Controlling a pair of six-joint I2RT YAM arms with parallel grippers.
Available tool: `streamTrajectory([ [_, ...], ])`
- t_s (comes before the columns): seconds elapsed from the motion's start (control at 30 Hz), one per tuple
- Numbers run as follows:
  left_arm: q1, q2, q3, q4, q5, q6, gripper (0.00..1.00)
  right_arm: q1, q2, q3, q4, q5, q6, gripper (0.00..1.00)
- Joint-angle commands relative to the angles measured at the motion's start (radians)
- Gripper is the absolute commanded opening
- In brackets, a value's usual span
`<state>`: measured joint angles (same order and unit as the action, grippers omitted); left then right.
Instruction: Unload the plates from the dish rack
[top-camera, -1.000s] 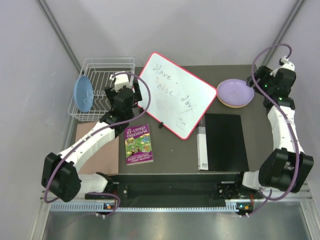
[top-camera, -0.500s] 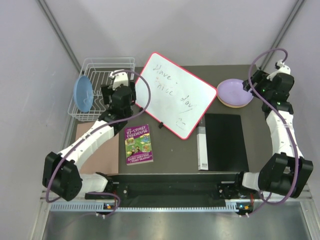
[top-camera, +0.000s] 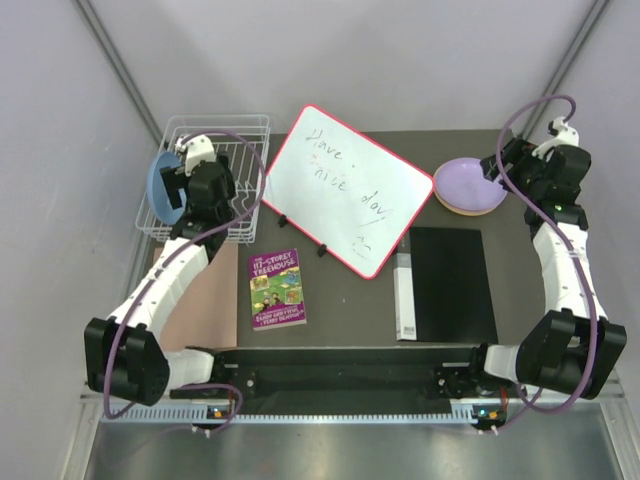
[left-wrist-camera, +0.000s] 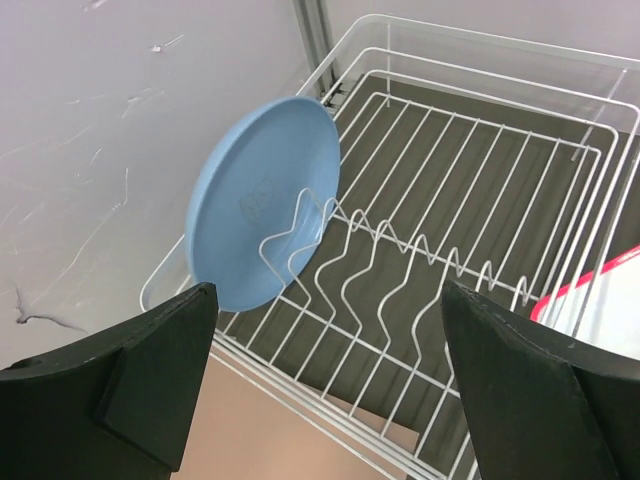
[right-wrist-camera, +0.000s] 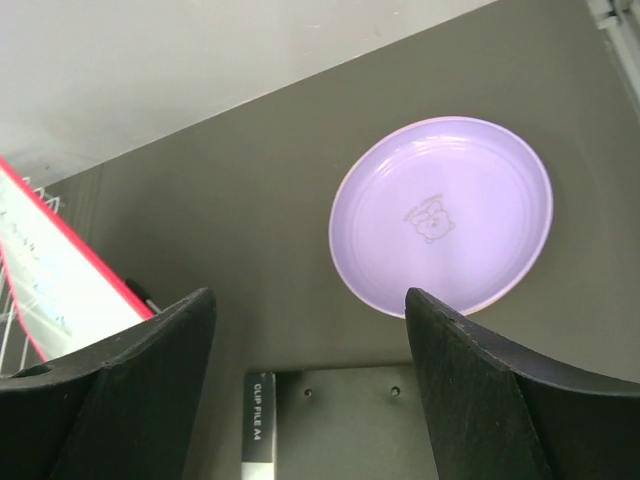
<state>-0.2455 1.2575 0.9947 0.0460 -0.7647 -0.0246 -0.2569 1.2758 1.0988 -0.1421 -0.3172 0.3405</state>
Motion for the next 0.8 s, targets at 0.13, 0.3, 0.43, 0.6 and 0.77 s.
streamTrajectory([
  [0.13,0.118,-0.02,-0.014,0.037,0.068,-0.025,0.96,0.005,-0.016,0.003,0.067,-0.094,-0.006,0.77],
  [0.3,0.15,0.017,-0.016,0.046,0.01,-0.021,0.94,0.007,-0.01,0.004,0.065,-0.103,-0.014,0.77],
  [0.43,0.187,0.023,-0.016,0.046,-0.001,-0.032,0.94,0.007,-0.004,0.004,0.067,-0.117,-0.012,0.77],
  [0.6,0.239,0.028,-0.007,0.054,0.011,-0.003,0.94,0.008,0.005,0.004,0.062,-0.135,-0.011,0.77],
  [0.77,0.337,0.069,0.018,0.006,0.126,-0.041,0.93,0.019,0.004,0.007,0.067,-0.154,-0.012,0.77],
])
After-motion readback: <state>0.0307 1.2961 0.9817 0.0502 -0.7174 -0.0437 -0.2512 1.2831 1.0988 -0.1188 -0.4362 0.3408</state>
